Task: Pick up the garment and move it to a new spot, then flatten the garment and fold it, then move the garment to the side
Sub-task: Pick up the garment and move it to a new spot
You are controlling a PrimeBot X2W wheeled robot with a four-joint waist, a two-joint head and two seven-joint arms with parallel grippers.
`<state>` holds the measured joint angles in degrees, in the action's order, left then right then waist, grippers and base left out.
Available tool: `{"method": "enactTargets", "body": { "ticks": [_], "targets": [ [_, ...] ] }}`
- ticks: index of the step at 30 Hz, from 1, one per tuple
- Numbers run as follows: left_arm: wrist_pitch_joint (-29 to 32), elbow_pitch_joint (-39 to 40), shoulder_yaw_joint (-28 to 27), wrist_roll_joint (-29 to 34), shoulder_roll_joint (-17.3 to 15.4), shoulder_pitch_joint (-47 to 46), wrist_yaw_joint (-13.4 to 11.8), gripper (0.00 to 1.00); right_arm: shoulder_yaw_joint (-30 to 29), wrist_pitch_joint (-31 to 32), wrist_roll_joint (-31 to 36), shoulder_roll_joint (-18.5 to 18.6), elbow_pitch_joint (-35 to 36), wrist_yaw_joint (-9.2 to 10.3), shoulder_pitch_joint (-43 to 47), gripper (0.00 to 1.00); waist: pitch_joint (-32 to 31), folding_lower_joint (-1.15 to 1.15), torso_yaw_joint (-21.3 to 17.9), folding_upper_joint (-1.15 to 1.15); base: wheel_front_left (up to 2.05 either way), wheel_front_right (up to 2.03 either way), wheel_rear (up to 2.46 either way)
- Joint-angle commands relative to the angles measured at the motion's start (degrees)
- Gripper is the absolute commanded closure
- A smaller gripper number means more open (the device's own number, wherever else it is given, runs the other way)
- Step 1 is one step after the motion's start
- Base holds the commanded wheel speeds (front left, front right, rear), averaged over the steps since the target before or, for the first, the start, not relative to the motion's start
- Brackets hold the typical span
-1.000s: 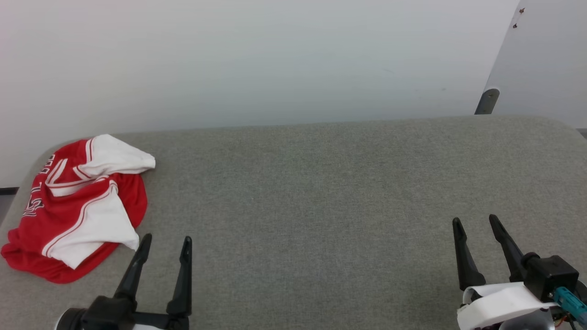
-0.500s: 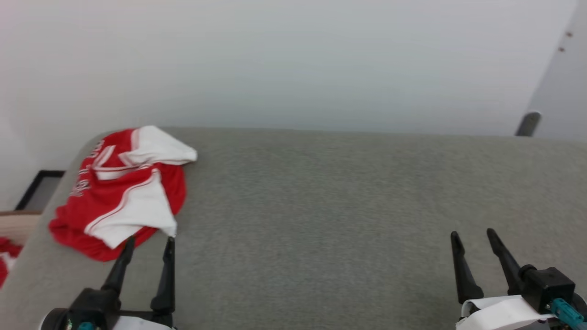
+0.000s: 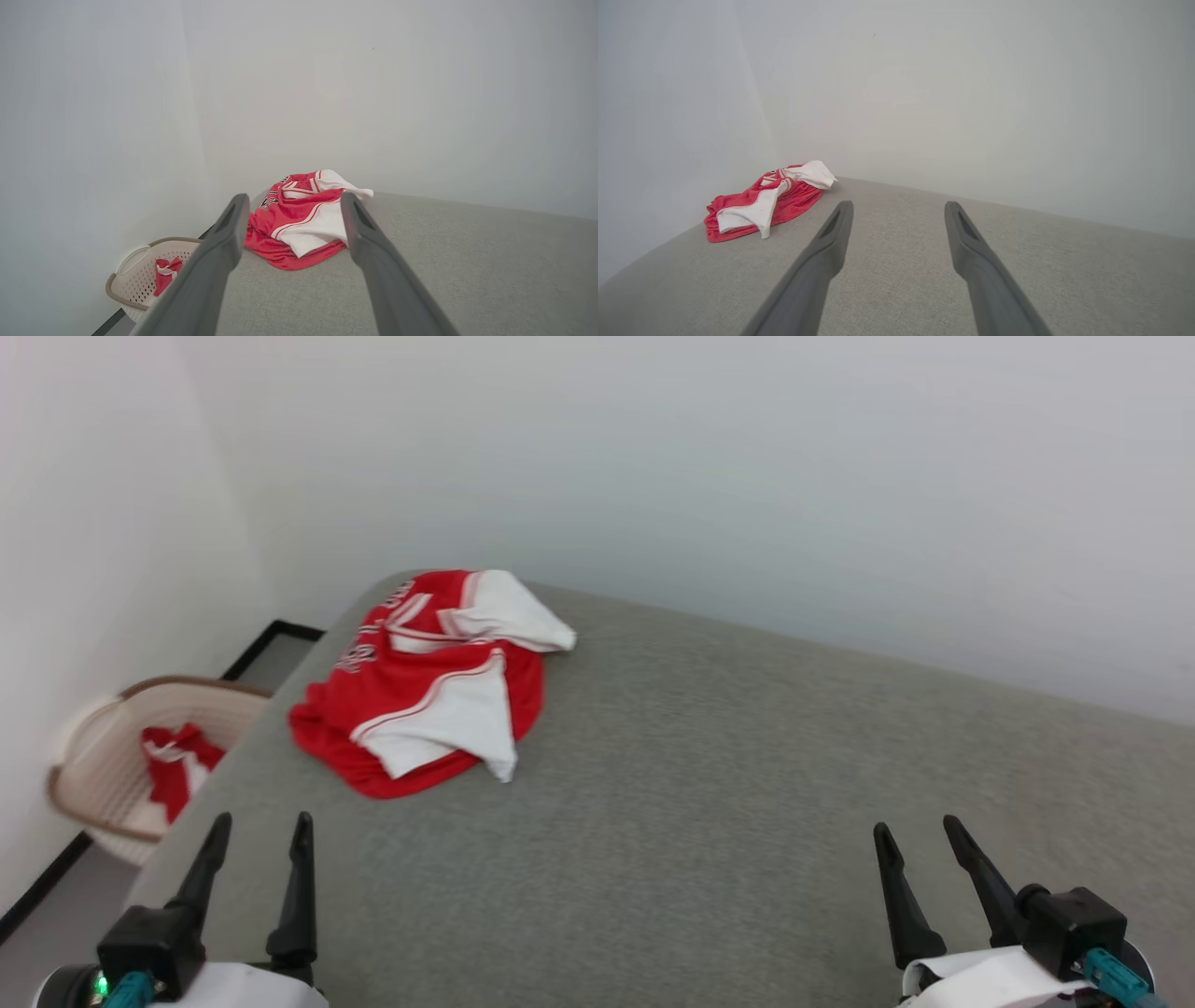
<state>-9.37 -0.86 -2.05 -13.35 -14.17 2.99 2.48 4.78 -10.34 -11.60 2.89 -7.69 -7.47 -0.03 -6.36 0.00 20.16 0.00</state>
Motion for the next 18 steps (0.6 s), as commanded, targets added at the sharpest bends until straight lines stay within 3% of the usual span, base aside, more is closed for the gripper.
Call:
{"method": "enactTargets", "body": {
  "ticks": [1,11,18],
  "targets": [
    [0.14,0.25,-0.21,-0.40,-0.10,-0.17,-0.21,0.00,0.36,-0.11,-0.14,-0.01,-0.15,-0.04,-0.82,0.00,-0.85,0.00,4.19,0.00,0.00,0.00,0.00],
    [6.75,0.07,0.28,-4.90,-1.15,-6.63,1.77,0.00,-0.20,0.99,1.56,0.01,0.64,-0.03,-1.13,0.00,1.92,0.00,4.11,0.00,0.00,0.00,0.00],
    [15.03,-4.04,-2.22,-11.95,-4.60,-19.68,3.08,0.00,-0.95,4.09,5.12,0.04,5.32,-0.04,-3.85,0.00,10.47,0.00,0.33,0.00,0.00,0.00,0.00]
  ]
}}
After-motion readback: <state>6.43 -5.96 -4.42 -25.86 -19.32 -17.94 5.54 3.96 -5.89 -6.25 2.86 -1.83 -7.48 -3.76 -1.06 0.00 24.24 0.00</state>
